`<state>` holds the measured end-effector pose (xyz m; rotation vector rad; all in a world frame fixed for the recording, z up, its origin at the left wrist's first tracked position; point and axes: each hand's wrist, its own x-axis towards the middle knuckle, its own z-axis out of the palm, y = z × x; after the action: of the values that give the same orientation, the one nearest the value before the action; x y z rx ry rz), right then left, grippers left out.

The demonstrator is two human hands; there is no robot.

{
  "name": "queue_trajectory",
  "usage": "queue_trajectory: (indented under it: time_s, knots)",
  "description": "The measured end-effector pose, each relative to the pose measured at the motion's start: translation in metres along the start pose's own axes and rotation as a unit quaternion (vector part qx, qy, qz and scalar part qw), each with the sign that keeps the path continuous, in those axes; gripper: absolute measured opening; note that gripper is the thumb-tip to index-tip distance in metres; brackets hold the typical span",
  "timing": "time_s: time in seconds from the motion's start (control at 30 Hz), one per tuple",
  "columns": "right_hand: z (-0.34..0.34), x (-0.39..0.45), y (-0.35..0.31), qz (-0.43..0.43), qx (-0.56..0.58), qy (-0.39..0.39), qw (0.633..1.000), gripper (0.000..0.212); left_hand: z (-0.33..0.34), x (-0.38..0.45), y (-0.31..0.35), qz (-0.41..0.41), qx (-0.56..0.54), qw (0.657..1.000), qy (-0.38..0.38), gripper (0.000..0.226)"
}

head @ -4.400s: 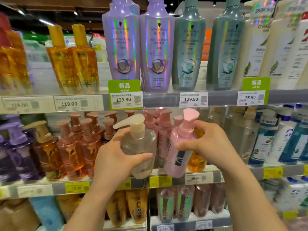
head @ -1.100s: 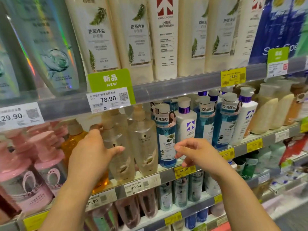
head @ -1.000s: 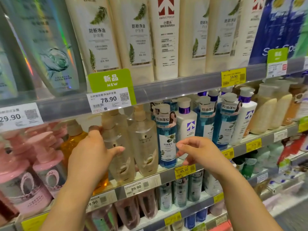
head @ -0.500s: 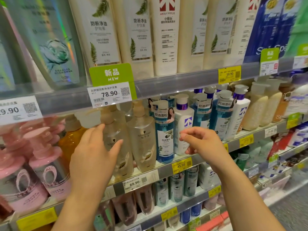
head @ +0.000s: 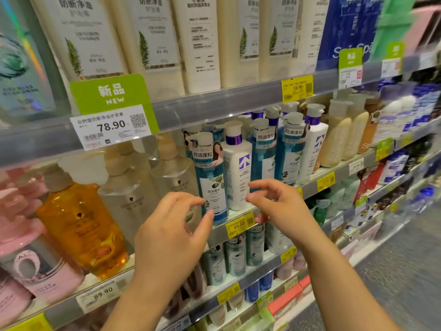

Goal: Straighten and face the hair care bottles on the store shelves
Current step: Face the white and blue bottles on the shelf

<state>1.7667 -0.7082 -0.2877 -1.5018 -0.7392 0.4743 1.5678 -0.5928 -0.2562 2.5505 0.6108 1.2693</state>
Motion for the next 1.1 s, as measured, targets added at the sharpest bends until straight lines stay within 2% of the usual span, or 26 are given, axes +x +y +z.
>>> queue_trajectory:
  time_s: [0.17, 0.4, 0.5, 0.63, 0.8, 0.93, 1.1]
  knots:
    - [-0.015, 0.008, 0.008, -0.009, -0.006, -0.022, 1.0, 0.017, 0.02, 0.0, 0.012, -0.022, 0.009, 0.999, -0.026, 0.018]
    - [-0.037, 0.047, -0.009, -0.079, -0.058, -0.098, 0.99, 0.015, 0.048, 0.029, 0.039, -0.07, 0.063, 0.995, 0.014, 0.029]
    - [-0.045, 0.06, -0.017, -0.115, -0.109, -0.143, 0.977, 0.032, 0.063, 0.045, 0.05, -0.094, 0.101, 0.989, 0.05, 0.038]
    - [-0.046, 0.071, -0.023, -0.183, -0.19, -0.201, 0.944, 0.067, 0.078, 0.065, 0.056, -0.163, 0.155, 0.969, 0.098, 0.055]
    - [-0.036, 0.089, -0.037, -0.228, -0.279, -0.238, 0.902, 0.086, 0.089, 0.079, 0.056, -0.225, 0.245, 0.941, 0.071, 0.072]
    - [-0.024, 0.097, -0.044, -0.244, -0.288, -0.209, 0.902, 0.078, 0.088, 0.087, 0.051, -0.268, 0.282, 0.921, 0.024, 0.064]
    - [-0.013, 0.111, -0.057, -0.218, -0.343, -0.19, 0.894, 0.057, 0.083, 0.093, 0.049, -0.257, 0.304, 0.917, -0.032, 0.045]
